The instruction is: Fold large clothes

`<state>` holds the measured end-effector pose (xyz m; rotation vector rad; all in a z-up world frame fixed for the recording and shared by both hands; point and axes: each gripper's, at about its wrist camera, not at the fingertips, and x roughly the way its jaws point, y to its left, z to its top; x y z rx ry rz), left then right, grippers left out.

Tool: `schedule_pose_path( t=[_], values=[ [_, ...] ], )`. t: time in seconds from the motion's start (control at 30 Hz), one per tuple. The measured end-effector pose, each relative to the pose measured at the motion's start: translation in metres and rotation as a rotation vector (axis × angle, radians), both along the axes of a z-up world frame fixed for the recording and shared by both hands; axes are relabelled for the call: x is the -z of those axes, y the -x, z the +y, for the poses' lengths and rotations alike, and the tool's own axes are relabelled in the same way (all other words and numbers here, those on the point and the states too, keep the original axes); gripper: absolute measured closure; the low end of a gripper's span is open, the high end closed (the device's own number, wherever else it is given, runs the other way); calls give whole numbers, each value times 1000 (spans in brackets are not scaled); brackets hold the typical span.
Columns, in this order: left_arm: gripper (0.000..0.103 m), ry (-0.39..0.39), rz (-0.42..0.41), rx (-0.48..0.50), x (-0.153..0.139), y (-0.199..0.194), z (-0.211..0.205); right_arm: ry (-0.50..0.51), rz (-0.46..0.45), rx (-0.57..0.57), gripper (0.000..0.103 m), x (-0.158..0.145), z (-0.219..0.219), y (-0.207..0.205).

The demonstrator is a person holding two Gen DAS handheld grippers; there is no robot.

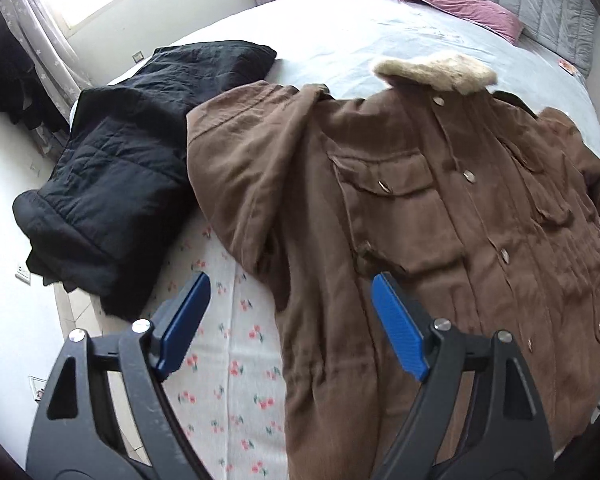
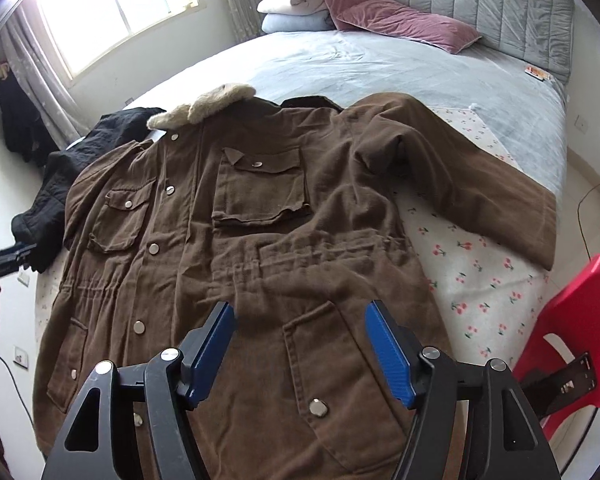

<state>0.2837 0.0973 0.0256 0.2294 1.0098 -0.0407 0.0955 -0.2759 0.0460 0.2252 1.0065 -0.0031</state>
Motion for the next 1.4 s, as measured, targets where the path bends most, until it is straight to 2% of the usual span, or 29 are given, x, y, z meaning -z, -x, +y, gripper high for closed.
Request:
schedule_pose_path(
  t=[0.13,0.27,0.37,0.43,0.5,0.53,0.57,0.67,0.73,0.87,0.97,1.03,1.1,1.2,1.27,1.3,1.37,1.4],
  values=[
    [20,-41,-29,-22,20,-72,-4,10,44,-23,34,31,15,-30],
    [20,-26,-23,-29,42,-134,-14,19,70,-10,34,58,19,-47],
    [25,-26,-33,-31,56,-166,-23,15,85,5,34,71,17,-54],
    [32,-19,-29,-43,67,-187,-28,11,91,9,34,78,16,-57],
    [47,-17,-16,-83,76,-202,-27,17,96,3,34,83,17,-59],
    [49,0,0,-99,80,-208,-26,21,99,-1,34,83,17,-59],
    [56,30,7,-115,82,-213,-24,25,101,-4,34,83,18,-60],
    [96,74,-3,-144,75,-217,-21,41,106,-15,33,81,19,-61],
    [96,77,-65,-159,54,-208,-19,54,107,-20,33,79,20,-60],
    [97,139,-227,-158,-16,-165,8,70,111,-26,33,77,23,-58],
    [97,196,-338,-209,-69,-119,56,68,106,-36,33,72,27,-58],
    [97,221,-386,-259,-92,-86,93,62,98,-46,33,67,30,-57],
    [97,244,-416,-316,-101,-55,134,64,86,-51,33,62,33,-56],
    [97,261,-429,-425,-90,-15,192,68,77,-60,33,56,38,-53],
    [96,262,-413,-540,-64,12,237,68,75,-65,33,53,41,-50],
    [93,253,-379,-586,-46,17,255,66,75,-66,33,52,42,-49],
    [86,218,-251,-691,3,23,288,61,77,-66,33,51,42,-46],
    [87,187,-179,-746,29,27,302,59,79,-66,33,50,42,-44]
  ],
)
